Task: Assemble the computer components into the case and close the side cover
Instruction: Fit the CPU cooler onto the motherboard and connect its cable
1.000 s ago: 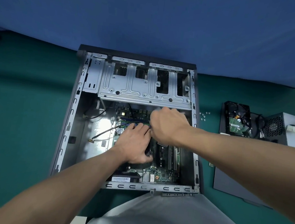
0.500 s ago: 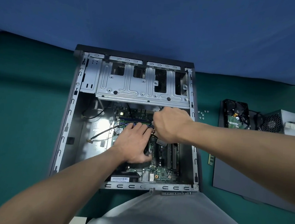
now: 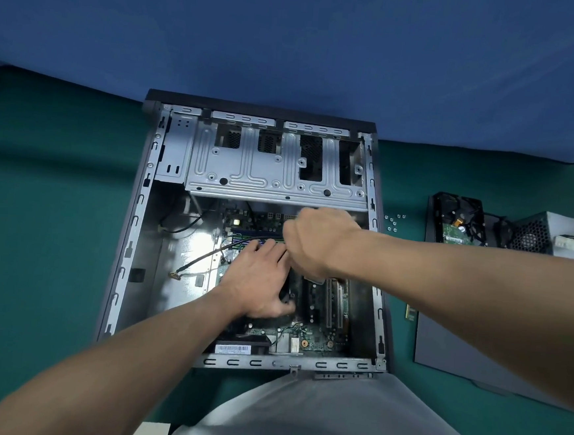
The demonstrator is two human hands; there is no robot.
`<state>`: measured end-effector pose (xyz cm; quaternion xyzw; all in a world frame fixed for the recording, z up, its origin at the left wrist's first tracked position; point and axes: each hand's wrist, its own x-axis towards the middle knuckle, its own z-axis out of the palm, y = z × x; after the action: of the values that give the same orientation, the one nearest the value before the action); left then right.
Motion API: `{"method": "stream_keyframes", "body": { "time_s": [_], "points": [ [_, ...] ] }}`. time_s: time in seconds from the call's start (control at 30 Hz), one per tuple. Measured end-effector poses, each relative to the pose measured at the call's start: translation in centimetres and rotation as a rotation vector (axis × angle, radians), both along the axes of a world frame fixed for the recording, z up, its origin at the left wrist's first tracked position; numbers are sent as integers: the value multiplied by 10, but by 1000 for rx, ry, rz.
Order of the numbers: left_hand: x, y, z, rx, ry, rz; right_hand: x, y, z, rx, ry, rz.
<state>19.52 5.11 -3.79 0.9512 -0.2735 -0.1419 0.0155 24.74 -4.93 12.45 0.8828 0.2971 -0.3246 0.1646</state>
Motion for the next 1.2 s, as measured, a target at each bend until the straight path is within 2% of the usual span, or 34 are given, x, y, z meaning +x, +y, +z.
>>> {"method": "stream_keyframes", "body": {
  "time_s": [0.07, 0.17, 0.27, 0.33, 0.4, 0.53, 0.57, 0.63, 0.73, 0.8, 0.87, 0.9, 0.93, 1.03, 1.07, 1.13, 1.2],
  "points": [
    [0, 0, -1, -5, -18, -3, 4, 2, -1, -62, 57, -73],
    [0, 0, -1, 7, -6, -1, -4, 0, 3, -215, -30, 258],
    [0, 0, -3, 23, 10, -7, -9, -9, 6, -102, -164, 609],
    [0, 0, -3, 22, 17, -7, -11, -15, 5, -43, -154, 679],
    [0, 0, -2, 14, 12, -6, -13, -18, 2, 9, -124, 533],
    [0, 1, -4, -14, -17, -6, -4, -19, -10, 91, 17, -310],
    [0, 1, -4, -16, -25, -10, -1, -20, -12, 106, 60, -409],
    [0, 1, -4, -13, -29, -15, -3, -20, -9, 42, 92, -326],
    [1, 0, -3, 9, -12, -15, -17, -17, -3, -80, -46, 138],
    [0, 0, -3, 16, 11, -15, -22, -17, -4, -35, -148, 466],
    [0, 1, -4, 4, 20, -4, -22, -16, -6, 31, -164, 621],
    [0, 1, -4, 3, 24, -1, -21, -15, -6, 35, -154, 579],
    [0, 1, -3, 6, 25, -3, -18, -15, -7, 46, -134, 440],
    [0, 0, -3, -2, -14, -2, -8, -13, -7, 66, 17, -235],
    [0, 0, -3, -4, -15, -3, -5, -12, -8, 73, 70, -331],
    [0, 0, -3, 1, -4, -2, -5, -10, -5, 28, 105, -245],
    [1, 0, -3, 8, 15, -3, -15, -7, 1, -62, 59, 45]
  ]
}}
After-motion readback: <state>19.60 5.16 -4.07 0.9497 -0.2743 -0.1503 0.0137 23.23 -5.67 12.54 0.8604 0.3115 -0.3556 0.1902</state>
